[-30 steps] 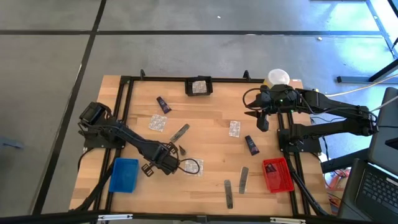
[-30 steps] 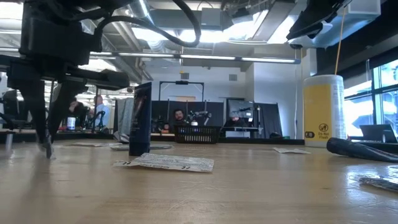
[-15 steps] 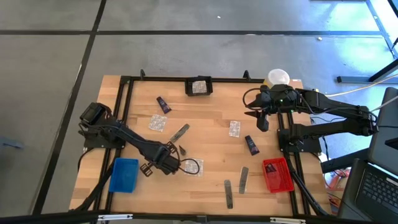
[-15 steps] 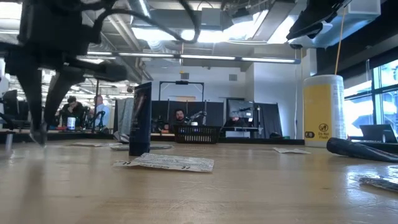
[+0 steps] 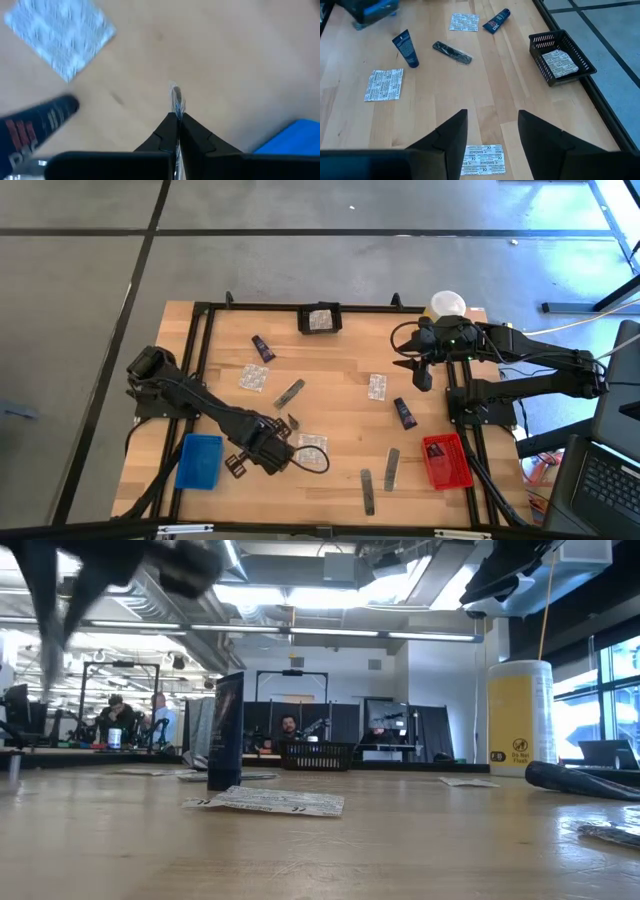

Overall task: Pick & Place Travel size toiletries
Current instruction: Put the black comb into the blue bin

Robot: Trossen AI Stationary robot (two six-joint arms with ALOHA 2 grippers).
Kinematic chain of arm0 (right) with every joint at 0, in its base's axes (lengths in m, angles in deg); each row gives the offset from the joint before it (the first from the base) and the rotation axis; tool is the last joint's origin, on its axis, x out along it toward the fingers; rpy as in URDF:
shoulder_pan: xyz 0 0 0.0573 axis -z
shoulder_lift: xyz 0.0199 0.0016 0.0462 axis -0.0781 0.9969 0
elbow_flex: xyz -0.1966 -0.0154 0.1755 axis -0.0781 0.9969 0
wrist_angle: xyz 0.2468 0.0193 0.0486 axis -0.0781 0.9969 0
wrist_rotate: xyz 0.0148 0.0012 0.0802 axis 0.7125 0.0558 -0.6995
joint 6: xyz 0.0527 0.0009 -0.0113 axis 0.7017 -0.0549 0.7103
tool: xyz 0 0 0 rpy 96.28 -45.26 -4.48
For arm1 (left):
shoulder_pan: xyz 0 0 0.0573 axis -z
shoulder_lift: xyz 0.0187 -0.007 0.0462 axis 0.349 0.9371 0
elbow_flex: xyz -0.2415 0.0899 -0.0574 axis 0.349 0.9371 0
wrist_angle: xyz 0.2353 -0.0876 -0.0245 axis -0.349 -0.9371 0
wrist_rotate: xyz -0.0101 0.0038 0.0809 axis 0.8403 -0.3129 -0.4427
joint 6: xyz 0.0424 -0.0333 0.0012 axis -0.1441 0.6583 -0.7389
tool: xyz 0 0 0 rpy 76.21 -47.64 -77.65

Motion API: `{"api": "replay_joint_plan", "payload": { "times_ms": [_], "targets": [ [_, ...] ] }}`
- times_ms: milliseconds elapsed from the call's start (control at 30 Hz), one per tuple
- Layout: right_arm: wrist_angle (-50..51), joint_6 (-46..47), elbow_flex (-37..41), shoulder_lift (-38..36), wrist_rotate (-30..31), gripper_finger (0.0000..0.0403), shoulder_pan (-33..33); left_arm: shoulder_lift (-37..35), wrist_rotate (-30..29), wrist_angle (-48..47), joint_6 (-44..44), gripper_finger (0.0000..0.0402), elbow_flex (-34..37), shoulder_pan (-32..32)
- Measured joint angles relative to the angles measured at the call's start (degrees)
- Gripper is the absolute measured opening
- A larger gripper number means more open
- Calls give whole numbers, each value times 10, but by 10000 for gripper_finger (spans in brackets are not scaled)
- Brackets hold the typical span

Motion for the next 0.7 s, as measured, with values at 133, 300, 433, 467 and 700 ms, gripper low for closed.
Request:
{"api": "replay_joint_plan", "payload": {
  "times_ms": [133, 300, 433, 467, 700],
  "targets": [
    [0, 0, 0, 0, 0, 185, 0, -26, 20, 0, 35, 3, -9, 18],
    [0, 0, 0, 0, 0, 191, 0, -81, 13, -2, 107, 3, -9, 43],
    [0, 0, 0, 0, 0, 191, 0, -125, 26, -3, 155, 3, -9, 72],
    [0, 0, 0, 0, 0, 189, 0, -133, 34, -7, 158, 3, -9, 81],
    [0, 0, 0, 0, 0, 174, 0, -158, 46, -74, 139, 3, -9, 164]
  ]
}}
